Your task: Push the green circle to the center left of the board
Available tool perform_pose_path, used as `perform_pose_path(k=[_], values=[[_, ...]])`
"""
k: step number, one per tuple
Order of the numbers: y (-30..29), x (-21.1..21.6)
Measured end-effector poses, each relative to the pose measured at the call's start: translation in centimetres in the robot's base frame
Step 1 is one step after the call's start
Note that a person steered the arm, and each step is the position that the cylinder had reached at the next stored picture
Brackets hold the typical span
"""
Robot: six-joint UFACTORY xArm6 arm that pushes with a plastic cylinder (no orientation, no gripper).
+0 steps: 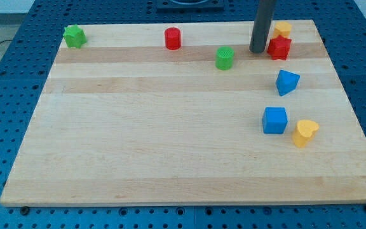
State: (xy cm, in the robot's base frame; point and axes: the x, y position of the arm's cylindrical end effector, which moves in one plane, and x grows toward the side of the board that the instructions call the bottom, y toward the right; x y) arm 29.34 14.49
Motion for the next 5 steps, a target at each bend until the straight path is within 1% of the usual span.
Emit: perform_pose_path(k=[2, 3, 4, 5], values=[[-4.3, 3.7], [-9.3, 3.6], [-9.3, 3.7], [-7.7, 3.0]])
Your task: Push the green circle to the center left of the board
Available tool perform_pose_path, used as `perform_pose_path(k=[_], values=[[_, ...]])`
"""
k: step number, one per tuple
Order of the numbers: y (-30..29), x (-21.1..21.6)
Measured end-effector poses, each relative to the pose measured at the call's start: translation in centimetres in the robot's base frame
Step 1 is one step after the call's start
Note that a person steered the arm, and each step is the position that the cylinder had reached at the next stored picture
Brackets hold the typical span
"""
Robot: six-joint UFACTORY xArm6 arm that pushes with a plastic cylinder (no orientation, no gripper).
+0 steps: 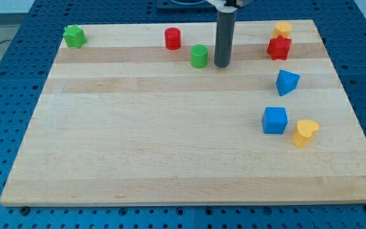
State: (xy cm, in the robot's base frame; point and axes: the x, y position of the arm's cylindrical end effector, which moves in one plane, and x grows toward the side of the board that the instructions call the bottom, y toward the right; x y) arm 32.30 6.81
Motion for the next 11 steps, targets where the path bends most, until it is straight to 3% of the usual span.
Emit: perform_pose_path(k=[1, 3, 5, 6, 8, 9, 11], values=[[-0.7, -1.3], [-11.1, -0.6], [-11.4, -1.6], [-14.8, -1.7], [-26.6, 3.4], [-25.3, 2.2], [-17.3, 0.5]])
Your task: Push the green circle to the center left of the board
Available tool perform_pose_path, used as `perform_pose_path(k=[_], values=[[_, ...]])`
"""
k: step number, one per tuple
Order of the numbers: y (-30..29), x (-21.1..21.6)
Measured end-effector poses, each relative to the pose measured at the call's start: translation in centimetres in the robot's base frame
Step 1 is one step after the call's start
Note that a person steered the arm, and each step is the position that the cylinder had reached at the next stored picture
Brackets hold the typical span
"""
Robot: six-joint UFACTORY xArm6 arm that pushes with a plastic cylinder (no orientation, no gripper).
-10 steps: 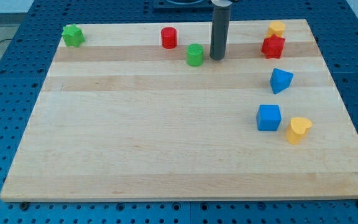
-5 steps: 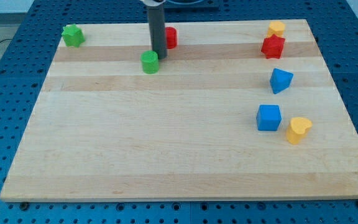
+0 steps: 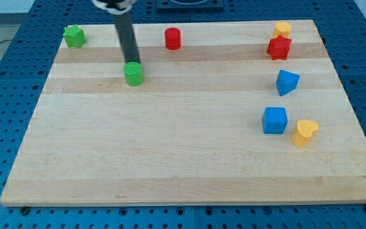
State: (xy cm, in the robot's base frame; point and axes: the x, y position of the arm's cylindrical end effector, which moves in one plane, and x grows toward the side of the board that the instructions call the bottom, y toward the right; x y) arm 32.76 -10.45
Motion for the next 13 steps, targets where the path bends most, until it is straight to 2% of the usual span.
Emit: perform_pose_path(k=[1, 3, 4, 5, 6, 7, 8, 9, 11, 12, 13], values=[[1.5, 1.5], [-7.2, 5.5], [-7.2, 5.6], [-2.8, 6.2], [-2.6, 9.0], [-6.6, 9.9], [-10.2, 8.5], [-11.0, 8.3], [-10.7, 9.6], [-7.5, 11.8], [-1.3, 13.8]])
